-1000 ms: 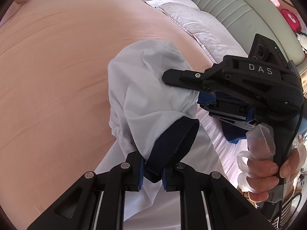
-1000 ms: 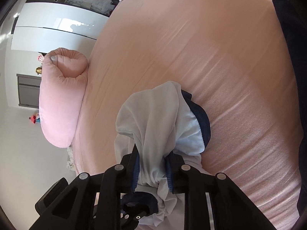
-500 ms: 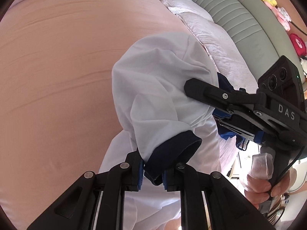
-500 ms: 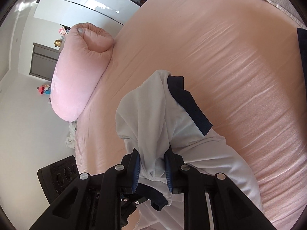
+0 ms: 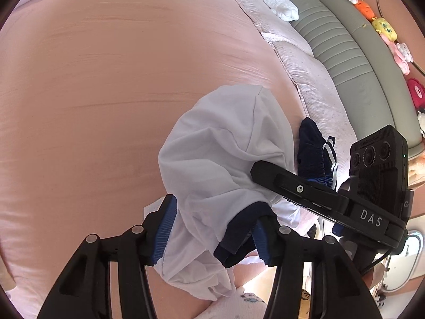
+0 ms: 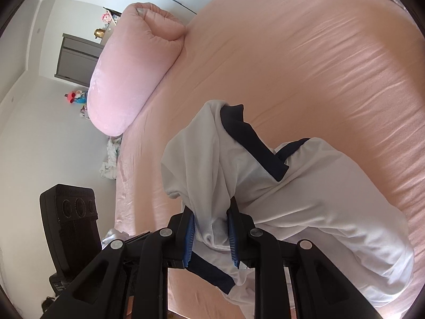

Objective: Fold clothes

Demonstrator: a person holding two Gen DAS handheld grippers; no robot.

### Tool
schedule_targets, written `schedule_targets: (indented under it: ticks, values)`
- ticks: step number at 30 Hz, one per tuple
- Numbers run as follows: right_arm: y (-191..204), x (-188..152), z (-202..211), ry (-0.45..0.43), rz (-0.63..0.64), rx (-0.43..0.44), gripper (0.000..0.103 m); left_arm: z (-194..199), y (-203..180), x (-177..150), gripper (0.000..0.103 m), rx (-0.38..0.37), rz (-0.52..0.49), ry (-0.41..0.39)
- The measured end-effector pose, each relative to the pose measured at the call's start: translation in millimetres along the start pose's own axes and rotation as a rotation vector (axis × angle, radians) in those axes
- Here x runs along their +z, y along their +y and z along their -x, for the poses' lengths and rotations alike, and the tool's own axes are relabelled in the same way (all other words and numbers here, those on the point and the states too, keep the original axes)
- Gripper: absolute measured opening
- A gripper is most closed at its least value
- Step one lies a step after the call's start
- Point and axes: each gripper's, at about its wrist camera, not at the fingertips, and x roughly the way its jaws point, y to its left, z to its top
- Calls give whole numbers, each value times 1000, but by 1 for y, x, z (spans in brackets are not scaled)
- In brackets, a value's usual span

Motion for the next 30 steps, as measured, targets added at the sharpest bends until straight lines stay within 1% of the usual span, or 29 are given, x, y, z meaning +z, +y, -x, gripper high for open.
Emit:
schedule_targets:
  ticks: [5, 11, 14, 18, 20, 22, 25, 28, 30]
  values:
    - [18, -23, -6, 45, 39, -4, 21, 18, 15, -25, 51, 10, 31, -16]
    - [36, -52, -16, 93, 74, -20, 21, 39, 39, -52, 51, 7, 96, -34]
    - [47, -66, -21, 111, 98, -40, 21, 50, 47, -63, 51, 3, 117, -56]
    - [58, -82, -30, 136, 126, -73, 21, 63, 62, -72, 58, 5, 153, -70]
    - [61, -88, -36, 149, 129, -81, 21, 67, 70, -77, 59, 8, 168, -60]
    - [61, -96, -41, 172, 122, -72, 21, 69, 76, -84, 60, 23, 177, -43]
    - [60, -110, -54, 209, 113, -60, 21, 73, 83, -96, 61, 52, 166, -28]
    - [61, -124, -67, 245, 123, -81, 21, 77, 88, -107, 61, 75, 154, -19]
    - [62, -133, -74, 268, 138, -102, 21, 81, 93, -112, 64, 49, 180, -19]
